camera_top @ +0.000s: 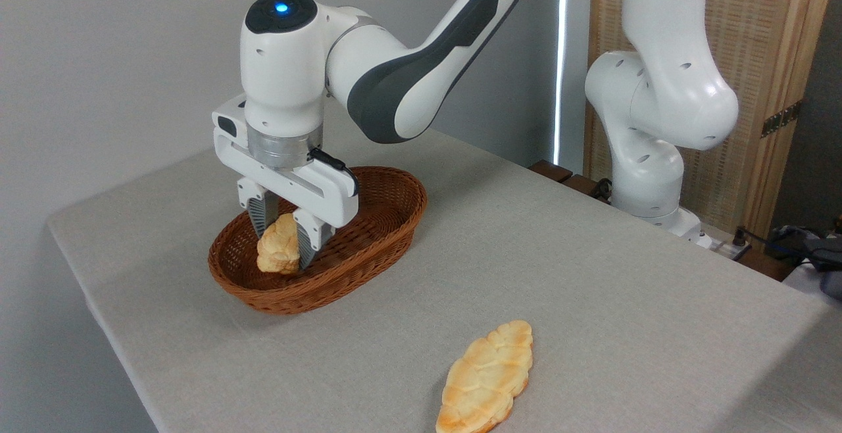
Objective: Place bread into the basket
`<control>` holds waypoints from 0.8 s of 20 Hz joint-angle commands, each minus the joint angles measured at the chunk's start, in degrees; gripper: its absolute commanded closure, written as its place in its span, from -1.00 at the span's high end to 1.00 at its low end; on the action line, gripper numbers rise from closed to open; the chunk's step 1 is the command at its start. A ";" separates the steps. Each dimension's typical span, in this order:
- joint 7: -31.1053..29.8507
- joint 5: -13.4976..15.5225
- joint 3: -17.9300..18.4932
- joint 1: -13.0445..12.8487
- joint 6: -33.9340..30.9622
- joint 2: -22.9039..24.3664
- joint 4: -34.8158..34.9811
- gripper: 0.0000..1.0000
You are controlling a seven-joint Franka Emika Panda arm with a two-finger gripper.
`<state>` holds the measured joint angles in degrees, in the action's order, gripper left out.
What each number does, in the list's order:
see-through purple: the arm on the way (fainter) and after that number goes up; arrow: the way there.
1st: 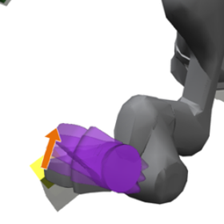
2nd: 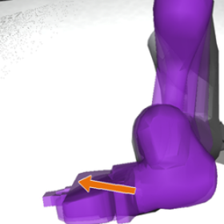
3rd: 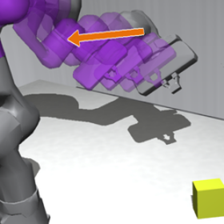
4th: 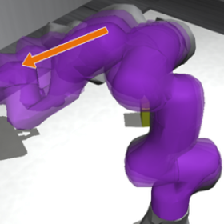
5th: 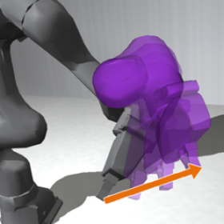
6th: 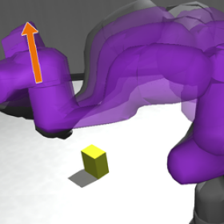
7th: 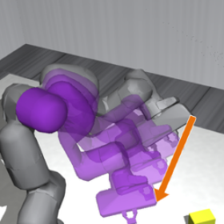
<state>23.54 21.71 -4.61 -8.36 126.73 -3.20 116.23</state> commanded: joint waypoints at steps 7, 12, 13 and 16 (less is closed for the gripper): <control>-0.69 4.75 1.09 -0.17 -0.52 0.74 -3.37 1.00; -0.34 3.96 6.18 -0.08 -9.88 3.12 -10.39 1.00; 0.53 3.61 7.76 -0.08 -14.10 3.12 -13.19 1.00; 9.83 -0.78 11.98 -0.17 -25.18 3.12 -20.32 1.00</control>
<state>26.44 24.03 3.64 -8.16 111.27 0.29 102.82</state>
